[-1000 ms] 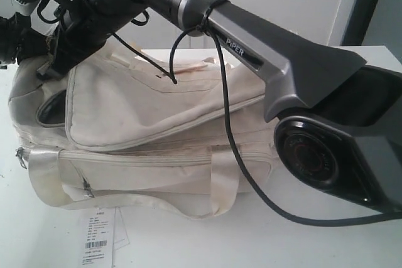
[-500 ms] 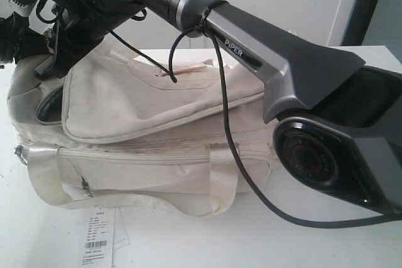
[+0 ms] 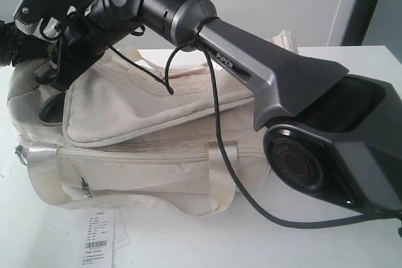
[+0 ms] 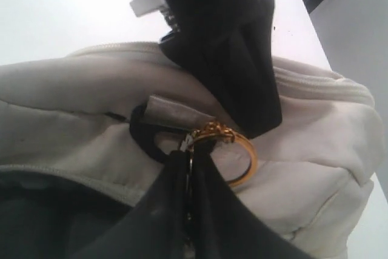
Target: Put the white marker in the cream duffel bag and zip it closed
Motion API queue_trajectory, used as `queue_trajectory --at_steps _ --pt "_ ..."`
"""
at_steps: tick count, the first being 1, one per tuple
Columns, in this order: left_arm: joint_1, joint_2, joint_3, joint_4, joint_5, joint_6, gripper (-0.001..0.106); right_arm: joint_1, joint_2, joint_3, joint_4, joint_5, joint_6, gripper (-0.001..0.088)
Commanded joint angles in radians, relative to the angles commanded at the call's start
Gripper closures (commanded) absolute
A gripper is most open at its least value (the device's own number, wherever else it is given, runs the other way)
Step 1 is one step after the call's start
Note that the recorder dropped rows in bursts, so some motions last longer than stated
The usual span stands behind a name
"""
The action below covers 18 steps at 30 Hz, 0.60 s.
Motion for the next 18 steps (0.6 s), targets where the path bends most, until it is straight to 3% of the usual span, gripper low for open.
queue_trajectory --at_steps 6,12,18 --pt "0.0 0.0 0.0 0.0 0.005 0.0 0.101 0.0 0.0 0.0 0.002 -0.026 0.021 0.0663" --pt "0.0 0.0 0.0 -0.007 0.019 0.0 0.101 0.0 0.002 0.0 0.002 -0.064 0.033 0.0656" --pt "0.0 0.0 0.0 -0.007 0.019 0.0 0.101 0.011 -0.044 -0.018 0.039 0.013 0.033 0.0635"
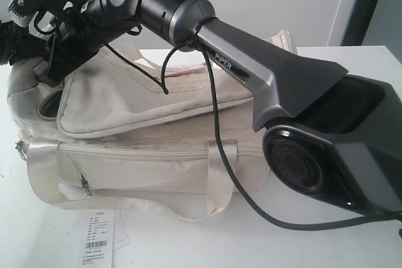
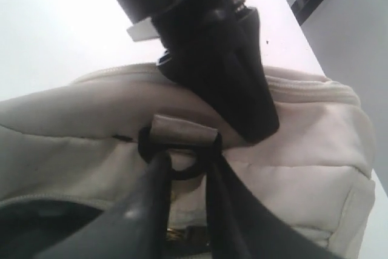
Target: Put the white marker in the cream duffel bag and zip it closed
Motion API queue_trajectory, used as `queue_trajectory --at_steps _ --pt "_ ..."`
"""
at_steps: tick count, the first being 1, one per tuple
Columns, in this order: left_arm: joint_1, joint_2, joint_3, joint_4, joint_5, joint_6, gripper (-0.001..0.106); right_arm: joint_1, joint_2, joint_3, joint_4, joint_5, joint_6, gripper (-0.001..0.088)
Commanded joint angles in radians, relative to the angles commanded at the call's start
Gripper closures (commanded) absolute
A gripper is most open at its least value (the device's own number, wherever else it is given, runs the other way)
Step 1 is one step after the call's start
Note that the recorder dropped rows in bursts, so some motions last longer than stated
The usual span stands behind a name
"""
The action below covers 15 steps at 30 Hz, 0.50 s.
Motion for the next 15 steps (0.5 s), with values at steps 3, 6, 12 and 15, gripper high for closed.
queue_trajectory --at_steps 3,6,12,15 --pt "0.0 0.0 0.0 0.0 0.002 0.0 0.101 0.014 -0.021 -0.005 -0.004 0.067 -0.052 0.0539" --pt "0.0 0.0 0.0 0.0 0.002 0.0 0.101 0.032 -0.02 0.001 -0.037 0.166 -0.253 0.0493" --pt "0.0 0.0 0.0 0.0 0.007 0.002 0.101 0.052 0.002 0.051 -0.221 0.191 -0.583 0.0493" --pt "0.0 0.002 0.0 0.0 0.009 0.004 0.101 0.052 0.021 0.053 -0.248 0.135 -0.592 0.0493"
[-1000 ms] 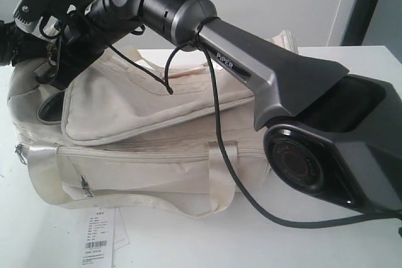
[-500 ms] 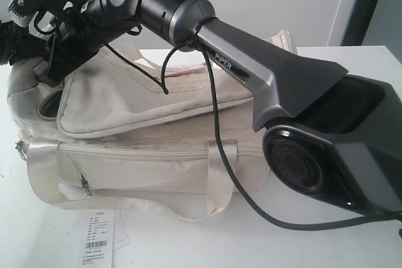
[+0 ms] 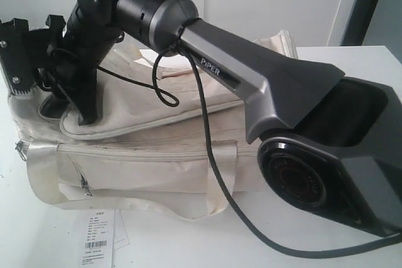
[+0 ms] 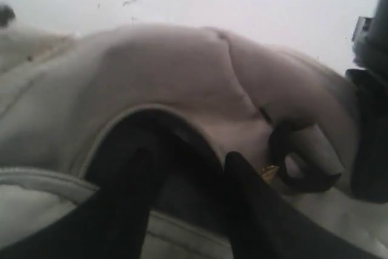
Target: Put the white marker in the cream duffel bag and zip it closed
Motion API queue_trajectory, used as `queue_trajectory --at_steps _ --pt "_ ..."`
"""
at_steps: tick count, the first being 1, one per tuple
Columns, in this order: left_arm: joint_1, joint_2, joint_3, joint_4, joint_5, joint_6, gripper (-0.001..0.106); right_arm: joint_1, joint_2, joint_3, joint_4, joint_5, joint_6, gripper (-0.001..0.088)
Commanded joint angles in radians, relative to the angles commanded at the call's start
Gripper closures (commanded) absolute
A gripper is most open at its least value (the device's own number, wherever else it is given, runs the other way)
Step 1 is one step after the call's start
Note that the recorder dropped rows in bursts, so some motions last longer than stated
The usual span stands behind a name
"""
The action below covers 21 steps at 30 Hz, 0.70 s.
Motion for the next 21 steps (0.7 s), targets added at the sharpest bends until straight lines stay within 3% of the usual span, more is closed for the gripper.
queue_trajectory --at_steps 5,17,20,21 --pt "0.0 0.015 0.0 0.0 0.008 0.0 0.101 0.0 0.011 0.002 -0.09 -0.114 -0.031 0.0493" --pt "0.0 0.051 0.0 -0.089 0.089 0.03 0.102 -0.014 0.045 0.012 -0.235 -0.099 -0.035 0.0502" --pt "0.0 0.051 0.0 -0.094 0.103 0.032 0.102 -0.023 0.046 0.012 -0.247 -0.104 -0.035 0.0619" --pt "0.0 0.051 0.0 -0.097 0.103 0.033 0.102 -0.023 0.046 0.012 -0.247 -0.104 -0.03 0.074"
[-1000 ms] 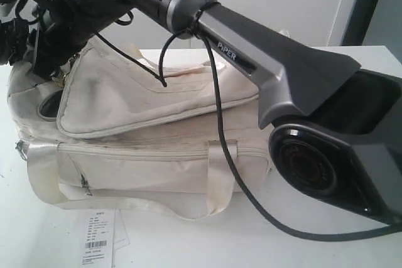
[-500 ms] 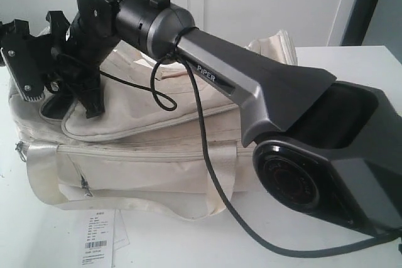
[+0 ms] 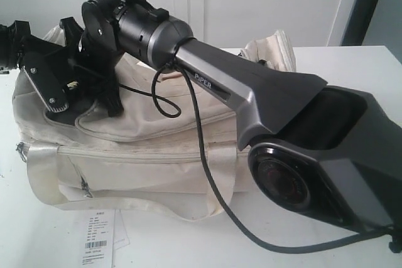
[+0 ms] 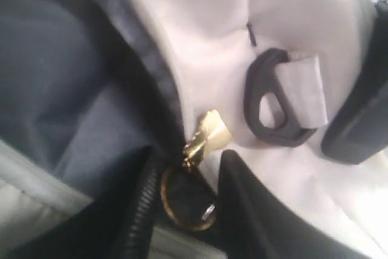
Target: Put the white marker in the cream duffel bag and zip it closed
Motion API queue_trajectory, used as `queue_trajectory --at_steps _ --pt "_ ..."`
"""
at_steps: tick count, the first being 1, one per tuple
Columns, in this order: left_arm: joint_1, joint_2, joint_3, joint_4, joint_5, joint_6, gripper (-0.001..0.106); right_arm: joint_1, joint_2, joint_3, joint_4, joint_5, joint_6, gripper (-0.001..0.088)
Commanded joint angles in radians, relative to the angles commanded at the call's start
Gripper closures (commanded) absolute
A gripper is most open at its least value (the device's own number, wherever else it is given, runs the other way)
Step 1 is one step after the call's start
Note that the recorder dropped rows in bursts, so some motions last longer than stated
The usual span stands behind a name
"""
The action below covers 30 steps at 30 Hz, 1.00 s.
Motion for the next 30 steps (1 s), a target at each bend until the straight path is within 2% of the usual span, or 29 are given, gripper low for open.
queue_trajectory --at_steps 1,2,7,13,18,24,26,29,30 --pt "0.0 0.0 0.0 0.0 0.0 0.002 0.102 0.0 0.0 0.0 0.0 0.0 0.015 0.0829" --pt "0.0 0.0 0.0 0.0 0.0 0.002 0.102 0.0 0.0 0.0 0.0 0.0 0.04 0.0866" --pt "0.0 0.0 0.0 -0.002 0.0 0.02 0.102 0.002 -0.023 0.0 0.074 0.023 0.129 0.0868" --pt "0.0 0.0 0.0 -0.002 -0.008 0.021 0.102 0.002 -0.082 0.0 0.18 0.11 0.215 0.0868" --pt "0.0 0.0 0.0 -0.002 -0.014 0.021 0.102 0.002 -0.106 0.0 0.262 0.113 0.262 0.0868" --pt "0.0 0.0 0.0 -0.002 -0.014 0.021 0.102 0.002 -0.108 0.0 0.262 0.127 0.393 0.0864" --pt "0.0 0.0 0.0 -0.002 -0.014 0.021 0.102 0.002 -0.108 0.0 0.246 0.123 0.375 0.0805" --pt "0.0 0.0 0.0 -0.002 -0.015 0.023 0.102 0.002 -0.098 0.0 0.232 0.096 0.294 0.0598" --pt "0.0 0.0 0.0 -0.002 -0.015 0.023 0.102 0.002 -0.09 0.0 0.223 0.087 0.267 0.0495"
